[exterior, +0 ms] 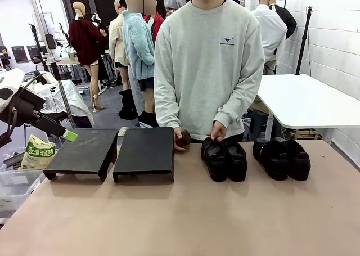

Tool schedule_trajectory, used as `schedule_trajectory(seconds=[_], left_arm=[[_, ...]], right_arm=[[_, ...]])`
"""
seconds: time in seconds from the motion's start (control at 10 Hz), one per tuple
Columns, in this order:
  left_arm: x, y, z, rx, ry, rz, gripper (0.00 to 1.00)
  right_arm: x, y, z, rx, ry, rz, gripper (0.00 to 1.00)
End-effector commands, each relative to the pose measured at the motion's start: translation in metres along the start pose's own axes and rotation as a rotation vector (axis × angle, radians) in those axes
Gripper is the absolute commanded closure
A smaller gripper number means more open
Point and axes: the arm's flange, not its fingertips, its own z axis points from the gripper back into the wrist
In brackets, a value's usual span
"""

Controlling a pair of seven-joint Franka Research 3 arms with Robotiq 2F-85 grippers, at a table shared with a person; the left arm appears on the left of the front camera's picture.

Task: Organize the shoes by placing them on the stand.
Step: Pick up one Shoe and place it in the middle of the table.

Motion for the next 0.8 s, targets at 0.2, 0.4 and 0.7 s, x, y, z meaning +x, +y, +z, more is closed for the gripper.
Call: schedule_trajectory(seconds=[0.2,0.4,0.7], left_arm=[[-0.0009,0.0007,0.0014,-0.005,-0.006,-0.003,0.00],[-0.0009,0.0007,0.0014,-0.005,-0.006,-0.003,0.00],[-0.0009,0.0007,0.0014,-0.005,-0.006,-0.003,0.00]], right_arm=[[-0.0004,-0.0008,-0.0031,0.020,-0.006,0.011,0.00],[-0.0004,-0.0008,-0.0031,0.020,-0.006,0.011,0.00],[-0.0004,-0.0008,-0.0031,0.020,-0.006,0.011,0.00]])
